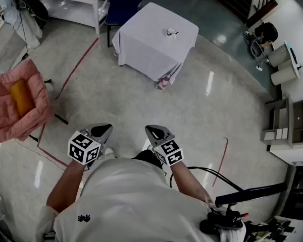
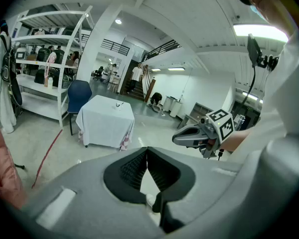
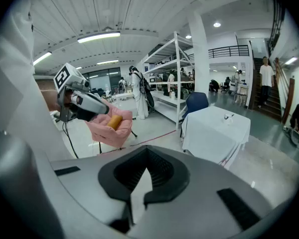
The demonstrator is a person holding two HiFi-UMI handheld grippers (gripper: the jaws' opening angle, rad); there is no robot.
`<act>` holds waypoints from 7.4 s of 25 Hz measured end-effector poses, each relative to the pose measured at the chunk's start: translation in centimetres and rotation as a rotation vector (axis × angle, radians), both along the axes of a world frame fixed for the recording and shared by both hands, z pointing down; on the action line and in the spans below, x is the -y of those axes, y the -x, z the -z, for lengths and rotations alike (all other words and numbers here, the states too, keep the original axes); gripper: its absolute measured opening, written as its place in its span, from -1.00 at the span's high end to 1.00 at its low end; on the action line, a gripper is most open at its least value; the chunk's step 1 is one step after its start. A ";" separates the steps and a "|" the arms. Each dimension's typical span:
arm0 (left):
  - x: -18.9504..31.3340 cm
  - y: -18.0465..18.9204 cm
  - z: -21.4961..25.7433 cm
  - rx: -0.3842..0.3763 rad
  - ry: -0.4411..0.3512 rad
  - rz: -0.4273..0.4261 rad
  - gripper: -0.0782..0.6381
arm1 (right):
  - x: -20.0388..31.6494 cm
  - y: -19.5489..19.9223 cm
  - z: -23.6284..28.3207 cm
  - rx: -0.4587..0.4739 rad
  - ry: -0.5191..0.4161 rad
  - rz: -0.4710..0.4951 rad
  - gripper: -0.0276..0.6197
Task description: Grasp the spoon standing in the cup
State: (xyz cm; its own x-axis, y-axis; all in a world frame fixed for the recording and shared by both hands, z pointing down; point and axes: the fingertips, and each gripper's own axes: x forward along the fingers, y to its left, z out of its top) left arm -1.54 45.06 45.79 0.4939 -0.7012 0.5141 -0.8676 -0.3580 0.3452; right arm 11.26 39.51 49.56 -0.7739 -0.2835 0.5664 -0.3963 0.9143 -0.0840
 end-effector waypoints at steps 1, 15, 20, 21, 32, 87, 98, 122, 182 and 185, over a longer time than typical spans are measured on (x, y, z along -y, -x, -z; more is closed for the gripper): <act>-0.2 1.0 -0.2 -0.001 -0.001 -0.002 0.75 | -0.1 1.1 0.0 0.002 -0.002 -0.004 0.90; 11.6 5.8 -1.5 0.031 -0.039 -0.048 0.75 | 11.1 6.5 -1.8 0.016 0.028 -0.056 0.89; 20.3 7.2 -1.0 0.066 -0.025 -0.055 0.75 | 21.1 7.6 -1.7 0.061 0.018 -0.107 0.89; 22.0 7.2 -1.0 0.075 -0.018 -0.061 0.75 | 23.0 7.4 -1.7 0.070 0.022 -0.124 0.87; 37.4 3.8 -1.6 0.087 -0.020 -0.149 0.75 | 42.5 1.8 -5.1 0.108 0.070 -0.386 0.67; 77.6 17.9 -8.4 0.027 0.113 -0.440 0.75 | 89.8 5.8 -20.2 0.279 0.370 -1.113 0.75; 74.8 14.5 -7.2 0.022 0.068 -0.481 0.75 | 87.2 4.3 -12.9 0.431 0.289 -1.080 0.75; 62.6 3.8 -2.1 0.032 -0.074 -0.444 0.75 | 64.6 -4.2 -1.2 0.607 0.290 -0.949 0.75; 53.5 2.6 -4.4 0.047 -0.029 -0.369 0.75 | 51.4 -2.0 -0.7 0.571 0.381 -0.754 0.75; 54.7 2.5 -4.4 0.040 -0.021 -0.371 0.75 | 52.7 -2.0 -0.9 0.562 0.389 -0.760 0.76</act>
State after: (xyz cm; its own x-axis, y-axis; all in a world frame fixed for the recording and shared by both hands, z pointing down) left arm -4.06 -9.64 50.17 0.6967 -0.4889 0.5250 -0.6898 -0.6576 0.3029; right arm 13.28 -13.17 50.43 -0.6484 -0.6840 0.3342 -0.6717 0.3075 -0.6740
